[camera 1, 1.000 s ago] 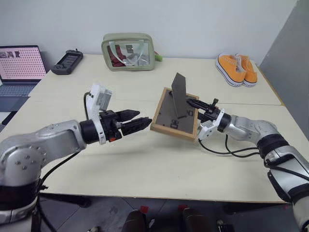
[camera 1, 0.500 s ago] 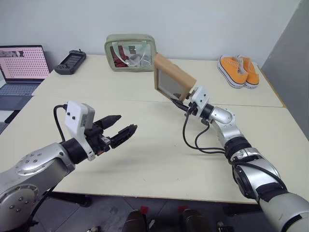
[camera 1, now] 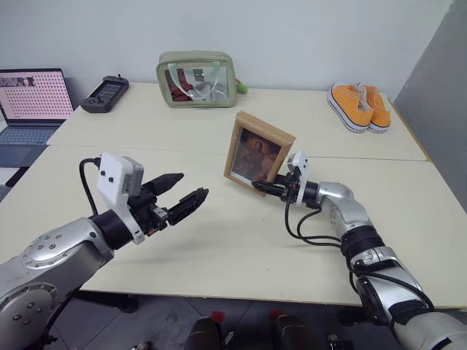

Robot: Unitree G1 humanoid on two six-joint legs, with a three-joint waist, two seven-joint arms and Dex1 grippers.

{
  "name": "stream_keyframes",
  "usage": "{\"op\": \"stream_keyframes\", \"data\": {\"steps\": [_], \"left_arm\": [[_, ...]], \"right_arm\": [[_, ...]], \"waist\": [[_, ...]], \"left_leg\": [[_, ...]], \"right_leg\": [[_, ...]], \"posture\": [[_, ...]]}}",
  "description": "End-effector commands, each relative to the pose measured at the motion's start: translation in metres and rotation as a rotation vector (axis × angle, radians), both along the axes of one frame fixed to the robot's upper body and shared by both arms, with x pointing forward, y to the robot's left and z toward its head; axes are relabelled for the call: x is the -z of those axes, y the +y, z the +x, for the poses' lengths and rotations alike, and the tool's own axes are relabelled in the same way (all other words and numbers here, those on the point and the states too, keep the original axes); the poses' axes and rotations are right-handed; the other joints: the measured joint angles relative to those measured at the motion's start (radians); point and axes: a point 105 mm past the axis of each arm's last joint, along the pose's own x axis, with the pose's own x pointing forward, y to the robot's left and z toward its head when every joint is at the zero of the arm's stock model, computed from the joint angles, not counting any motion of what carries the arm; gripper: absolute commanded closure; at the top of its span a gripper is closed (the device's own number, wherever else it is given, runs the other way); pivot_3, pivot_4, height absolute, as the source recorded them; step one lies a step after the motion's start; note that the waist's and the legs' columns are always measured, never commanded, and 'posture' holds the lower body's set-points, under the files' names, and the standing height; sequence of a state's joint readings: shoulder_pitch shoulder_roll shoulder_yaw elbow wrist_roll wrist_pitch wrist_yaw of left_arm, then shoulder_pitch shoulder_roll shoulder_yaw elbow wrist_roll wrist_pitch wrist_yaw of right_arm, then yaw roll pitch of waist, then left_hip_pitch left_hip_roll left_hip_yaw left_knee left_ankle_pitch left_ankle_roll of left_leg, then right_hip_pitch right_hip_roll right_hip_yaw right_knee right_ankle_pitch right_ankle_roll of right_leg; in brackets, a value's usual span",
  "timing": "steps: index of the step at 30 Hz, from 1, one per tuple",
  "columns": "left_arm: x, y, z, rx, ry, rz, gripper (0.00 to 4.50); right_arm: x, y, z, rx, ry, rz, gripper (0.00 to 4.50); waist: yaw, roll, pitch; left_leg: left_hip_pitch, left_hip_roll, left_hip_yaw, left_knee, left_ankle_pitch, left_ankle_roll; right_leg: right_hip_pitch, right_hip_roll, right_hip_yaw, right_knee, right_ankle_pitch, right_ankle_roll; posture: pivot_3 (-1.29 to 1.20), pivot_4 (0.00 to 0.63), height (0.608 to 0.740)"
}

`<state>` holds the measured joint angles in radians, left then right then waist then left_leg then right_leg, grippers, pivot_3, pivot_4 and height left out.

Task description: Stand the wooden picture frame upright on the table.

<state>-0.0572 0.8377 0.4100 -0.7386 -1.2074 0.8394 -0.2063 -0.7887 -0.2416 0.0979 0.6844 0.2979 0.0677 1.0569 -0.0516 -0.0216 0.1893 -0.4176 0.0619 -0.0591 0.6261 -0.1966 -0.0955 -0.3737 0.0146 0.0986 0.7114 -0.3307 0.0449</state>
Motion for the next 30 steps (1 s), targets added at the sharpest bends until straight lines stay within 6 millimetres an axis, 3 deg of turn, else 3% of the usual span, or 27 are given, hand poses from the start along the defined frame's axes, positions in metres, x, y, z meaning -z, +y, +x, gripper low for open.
{"op": "stream_keyframes", "data": {"steps": [1,9,18,25,27,30], "left_arm": [[-0.011,-0.002,-0.002,0.013,-0.047,-0.003,0.63],[-0.007,0.003,-0.002,0.013,-0.021,0.017,0.63],[0.001,0.034,-0.005,-0.056,0.008,0.123,0.63],[-0.005,0.025,-0.001,-0.024,-0.018,0.106,0.63],[-0.006,0.025,0.000,-0.026,-0.020,0.096,0.61],[-0.007,0.024,0.001,-0.028,-0.021,0.087,0.61]], "right_arm": [[-0.004,-0.001,-0.005,-0.018,0.003,0.015,3.17],[0.016,-0.008,-0.009,-0.036,0.063,-0.056,3.17],[0.016,-0.008,-0.012,-0.050,0.092,-0.053,3.17],[0.021,-0.010,-0.009,-0.035,0.140,-0.060,3.17],[0.023,-0.012,-0.008,-0.026,0.144,-0.065,2.50],[0.023,-0.012,-0.008,-0.018,0.138,-0.069,1.87]], "waist": [[0.000,0.000,0.000],[-0.001,0.000,0.000],[-0.005,0.000,0.000],[-0.006,0.000,0.000],[-0.006,0.000,0.000],[-0.006,0.000,0.000]], "left_leg": [[0.000,0.000,0.000,0.000,0.000,0.000],[0.000,0.000,0.000,0.000,0.000,0.000],[0.000,0.001,0.001,-0.002,0.000,0.000],[0.000,0.001,0.001,-0.003,0.000,0.000],[0.000,0.001,0.001,-0.003,0.000,0.000],[0.000,0.001,0.001,-0.003,0.000,0.000]], "right_leg": [[0.000,0.000,0.000,0.000,0.000,0.000],[0.000,0.000,0.000,-0.001,0.000,0.000],[-0.001,0.001,0.001,-0.002,-0.001,-0.001],[0.000,0.001,0.001,-0.004,-0.001,0.000],[0.000,0.001,0.001,-0.004,-0.001,0.000],[0.000,0.001,0.001,-0.004,-0.001,0.000]], "posture": [[0.00,0.150,0.740],[0.00,0.150,0.740],[0.00,0.150,0.740],[0.00,0.150,0.740],[0.00,0.150,0.740],[0.00,0.150,0.740]]}}
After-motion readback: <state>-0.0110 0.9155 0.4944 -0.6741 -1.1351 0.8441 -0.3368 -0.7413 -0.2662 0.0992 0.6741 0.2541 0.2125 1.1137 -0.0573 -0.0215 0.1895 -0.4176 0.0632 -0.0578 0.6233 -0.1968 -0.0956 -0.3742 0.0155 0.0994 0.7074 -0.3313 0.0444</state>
